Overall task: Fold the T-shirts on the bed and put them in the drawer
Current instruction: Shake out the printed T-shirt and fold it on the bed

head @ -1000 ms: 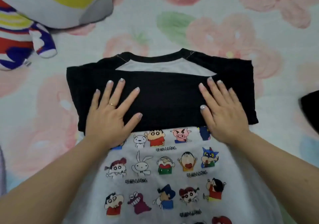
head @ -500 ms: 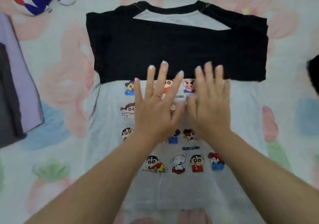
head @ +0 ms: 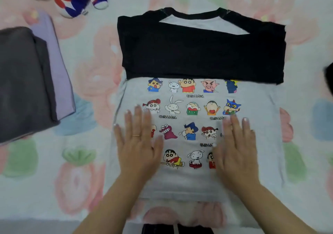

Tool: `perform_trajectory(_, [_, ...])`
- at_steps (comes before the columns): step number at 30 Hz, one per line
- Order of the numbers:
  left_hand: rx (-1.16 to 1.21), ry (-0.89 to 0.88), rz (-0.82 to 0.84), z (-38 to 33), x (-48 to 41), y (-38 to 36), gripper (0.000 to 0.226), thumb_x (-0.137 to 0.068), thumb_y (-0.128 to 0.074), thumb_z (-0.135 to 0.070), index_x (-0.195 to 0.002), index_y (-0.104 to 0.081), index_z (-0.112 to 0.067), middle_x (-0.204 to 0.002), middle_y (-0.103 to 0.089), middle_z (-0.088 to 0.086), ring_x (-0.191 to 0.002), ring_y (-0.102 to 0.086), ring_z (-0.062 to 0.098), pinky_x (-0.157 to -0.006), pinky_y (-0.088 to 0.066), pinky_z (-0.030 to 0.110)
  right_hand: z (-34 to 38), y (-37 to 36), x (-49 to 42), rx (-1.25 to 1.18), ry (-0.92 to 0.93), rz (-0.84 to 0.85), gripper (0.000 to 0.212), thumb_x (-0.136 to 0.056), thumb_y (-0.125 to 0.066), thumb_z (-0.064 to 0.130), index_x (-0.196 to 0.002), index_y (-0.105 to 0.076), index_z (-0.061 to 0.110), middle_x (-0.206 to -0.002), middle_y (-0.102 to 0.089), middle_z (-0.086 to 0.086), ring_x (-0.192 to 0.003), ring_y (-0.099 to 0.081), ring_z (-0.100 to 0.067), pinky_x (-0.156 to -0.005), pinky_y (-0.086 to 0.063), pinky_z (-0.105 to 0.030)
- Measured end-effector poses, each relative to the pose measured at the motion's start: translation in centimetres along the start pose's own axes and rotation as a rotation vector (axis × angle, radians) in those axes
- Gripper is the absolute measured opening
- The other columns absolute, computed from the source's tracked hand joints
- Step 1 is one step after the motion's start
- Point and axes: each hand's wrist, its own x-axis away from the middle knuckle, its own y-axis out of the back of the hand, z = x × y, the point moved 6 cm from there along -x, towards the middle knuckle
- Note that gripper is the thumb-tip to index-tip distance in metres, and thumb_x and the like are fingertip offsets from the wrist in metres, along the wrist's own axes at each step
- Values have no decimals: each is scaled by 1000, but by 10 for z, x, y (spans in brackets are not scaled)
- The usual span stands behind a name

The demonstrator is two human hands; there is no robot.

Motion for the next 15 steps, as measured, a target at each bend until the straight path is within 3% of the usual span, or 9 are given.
perform_trajectory(2, [-42,-138,100,-25,-5,-17,64,-88,-24,-52,-146,-18,-24,-152,-13,5,-142,-16,29,-114,-6,47,19,-14,6,-15,132,84,58,-88,-33,33,-141,-35,9,-147,-30,-7,-138,-28,-31,-112,-17,-44])
perform_trajectory(4, [-99,-59,172,-3,-14,-27,66,-83,-10,-63,-142,-2,-35,-153,6,-1,-144,-4,28,-115,0,44,-12,-18,8,57,22,141,57,-89,-28,36,-139,-39,11,-147,-33,-8,-134,-36,-36,-109,-26,-50])
perform_trajectory(6, [-95,59,132,36,-12,-21,70,-79,-7,-70,-141,-2,-39,-153,10,6,-144,-1,32,-115,0,43,-55,-7,14,104,-170,147,61,-88,-29,40,-139,-40,7,-146,-36,-19,-132,-37,-43,-104,-30,-57])
perform_trajectory(8, [-37,272,118,70,1,-5,80,-77,-20,-70,-146,-17,-30,-153,-10,25,-140,-15,42,-113,-10,48,-97,12,23,68,-425,137,65,-88,-43,42,-140,-36,5,-139,-39,-28,-126,-38,-47,-99,-33,-57])
perform_trajectory(9, [50,410,79,86,12,4,83,-75,-31,-66,-146,-25,-23,-143,-26,34,-131,-27,46,-108,-21,51,-113,21,30,23,-582,168,67,-84,-53,43,-137,-37,5,-130,-44,-29,-120,-41,-45,-96,-36,-54])
perform_trajectory(11, [264,615,40,99,39,16,86,-72,-55,-54,-143,-28,-15,-123,-46,35,-111,-45,46,-93,-36,52,-127,34,45,-108,-781,275,57,-74,-61,48,-105,-53,1,-96,-56,-22,-95,-51,-38,-78,-42,-45])
perform_trajectory(13, [438,575,114,91,59,20,81,-77,-73,-28,-143,-25,-25,-117,-56,26,-89,-54,36,-75,-43,40,-127,36,57,-265,-822,415,38,-80,-64,41,-79,-56,5,-73,-59,-12,-76,-56,-33,-65,-42,-38])
perform_trajectory(15, [560,475,232,78,70,22,87,-78,-70,-7,-133,-20,-52,-110,-62,17,-79,-59,30,-62,-39,30,-122,36,66,-369,-783,562,24,-85,-65,27,-75,-62,6,-71,-64,-11,-71,-61,-32,-62,-43,-36])
